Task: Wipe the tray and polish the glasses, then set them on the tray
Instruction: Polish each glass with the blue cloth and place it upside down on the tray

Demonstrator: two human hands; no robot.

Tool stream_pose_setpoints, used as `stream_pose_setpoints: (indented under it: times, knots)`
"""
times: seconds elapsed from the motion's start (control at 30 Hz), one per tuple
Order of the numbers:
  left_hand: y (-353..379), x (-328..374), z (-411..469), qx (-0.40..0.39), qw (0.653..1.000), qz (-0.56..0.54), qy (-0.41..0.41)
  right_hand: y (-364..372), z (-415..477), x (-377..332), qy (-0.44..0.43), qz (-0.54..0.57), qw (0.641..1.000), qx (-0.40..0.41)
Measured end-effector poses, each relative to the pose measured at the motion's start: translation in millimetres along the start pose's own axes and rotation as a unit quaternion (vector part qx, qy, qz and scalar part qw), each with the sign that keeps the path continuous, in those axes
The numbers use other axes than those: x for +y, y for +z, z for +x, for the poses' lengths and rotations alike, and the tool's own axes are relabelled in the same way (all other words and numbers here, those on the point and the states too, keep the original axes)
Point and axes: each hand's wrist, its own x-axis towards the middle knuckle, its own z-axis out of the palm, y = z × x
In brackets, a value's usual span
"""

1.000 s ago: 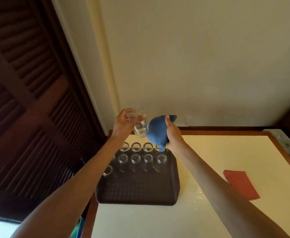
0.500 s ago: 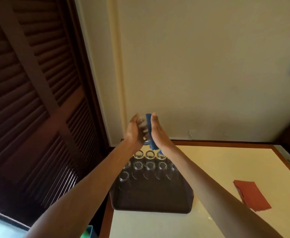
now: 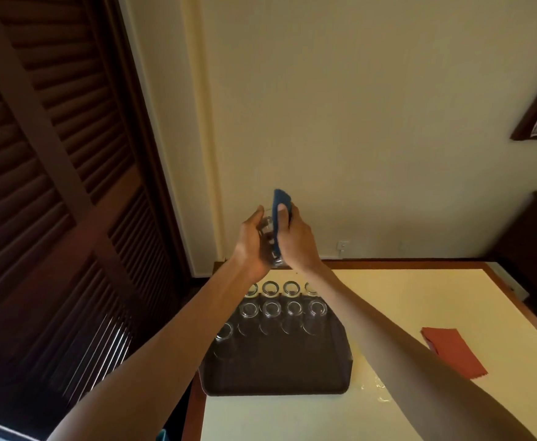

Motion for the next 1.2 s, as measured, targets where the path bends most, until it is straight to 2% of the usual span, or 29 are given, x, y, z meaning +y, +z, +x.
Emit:
stream_pose_setpoints:
  times: [0.1,0.17,0.27,0.33,0.4,0.47,0.57,0.67,0.8,0.87,0.97,1.1,1.2]
  knots:
    - [8,0,-5,0.006,1.000,0.022,0.019,-5,14,5,0.097,0.148,0.983,-0.049]
    - [11,6,-7,0.032,0.999,0.020,0.035,-3,10,2,0.109,0.152,0.981,-0.056]
    - [9,13,-1,0.075,0.995,0.022,0.058,5,-17,-4,0.059,0.059,0.995,-0.051]
    - [8,16,-1,0.083,0.995,0.014,0.061,8,-32,-8,-0.007,0.013,1.000,-0.027]
    - [9,14,-4,0.082,0.995,0.017,0.061,8,-35,-9,-0.055,-0.003,0.998,-0.016]
    - [10,9,-8,0.080,0.994,0.035,0.070,3,-26,-15,-0.060,0.002,0.998,-0.005]
    - [13,1,-13,0.082,0.990,0.076,0.088,-10,-8,-26,0.024,0.068,0.997,-0.022]
    - [17,2,-19,0.097,0.986,0.092,0.099,-13,3,-27,0.130,0.150,0.978,-0.067]
    - [16,14,-20,0.096,0.988,0.082,0.090,-8,-7,-30,0.198,0.164,0.962,-0.097]
    - [17,23,-20,0.097,0.985,0.089,0.114,-8,-20,-30,0.194,0.164,0.962,-0.100]
    - [17,31,-20,0.124,0.975,0.124,0.133,-3,-38,-28,0.122,0.127,0.979,-0.100]
    - [16,18,-25,0.093,0.983,0.122,0.104,-8,-32,-40,0.011,0.094,0.995,-0.027]
    - [24,6,-34,0.079,0.983,0.132,0.105,-22,-14,-42,0.035,0.104,0.994,0.010]
